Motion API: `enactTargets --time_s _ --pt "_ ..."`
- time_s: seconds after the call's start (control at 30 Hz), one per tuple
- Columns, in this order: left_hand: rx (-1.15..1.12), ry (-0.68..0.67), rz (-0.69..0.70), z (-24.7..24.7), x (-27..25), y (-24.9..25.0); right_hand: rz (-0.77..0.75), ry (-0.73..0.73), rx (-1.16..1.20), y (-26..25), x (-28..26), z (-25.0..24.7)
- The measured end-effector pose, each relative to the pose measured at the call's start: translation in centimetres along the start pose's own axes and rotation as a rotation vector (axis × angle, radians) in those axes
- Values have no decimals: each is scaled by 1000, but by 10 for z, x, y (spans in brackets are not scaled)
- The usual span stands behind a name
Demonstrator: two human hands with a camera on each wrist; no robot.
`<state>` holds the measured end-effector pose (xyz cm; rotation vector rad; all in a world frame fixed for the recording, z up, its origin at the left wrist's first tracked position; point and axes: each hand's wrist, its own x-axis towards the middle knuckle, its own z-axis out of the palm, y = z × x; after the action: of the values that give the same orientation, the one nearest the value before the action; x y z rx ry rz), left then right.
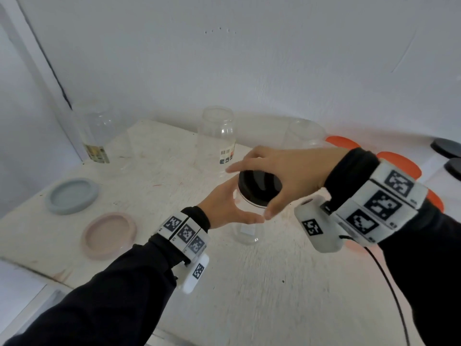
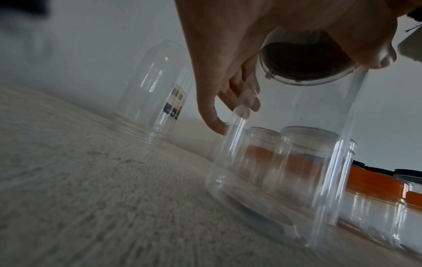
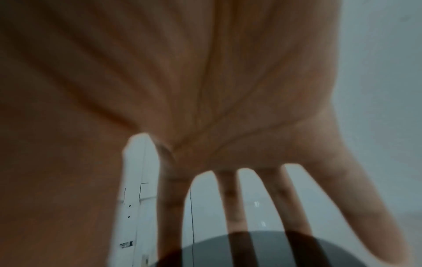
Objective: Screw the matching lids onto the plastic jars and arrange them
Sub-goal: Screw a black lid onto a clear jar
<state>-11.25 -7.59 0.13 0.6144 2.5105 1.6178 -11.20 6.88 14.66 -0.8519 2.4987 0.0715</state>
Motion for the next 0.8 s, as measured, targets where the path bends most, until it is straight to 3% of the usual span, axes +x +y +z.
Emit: enactTargets --time_s 0.07,0.17,0.5,0.6,0.7,0.8 --pt "25 -6 3 0 0 0 -70 -2 4 3 1 -3" --pt "24 -6 -5 1 -1 1 -60 105 -1 5 7 -1" --pt "-91 7 -15 2 -2 0 192 492 -135 -12 13 24" --pt "-59 -3 -3 2 -2 1 197 303 -193 -6 7 18" --pt "-4 13 9 3 -2 2 10 35 -55 -1 0 5" --pt "12 9 3 3 -3 3 -42 121 -46 2 1 4"
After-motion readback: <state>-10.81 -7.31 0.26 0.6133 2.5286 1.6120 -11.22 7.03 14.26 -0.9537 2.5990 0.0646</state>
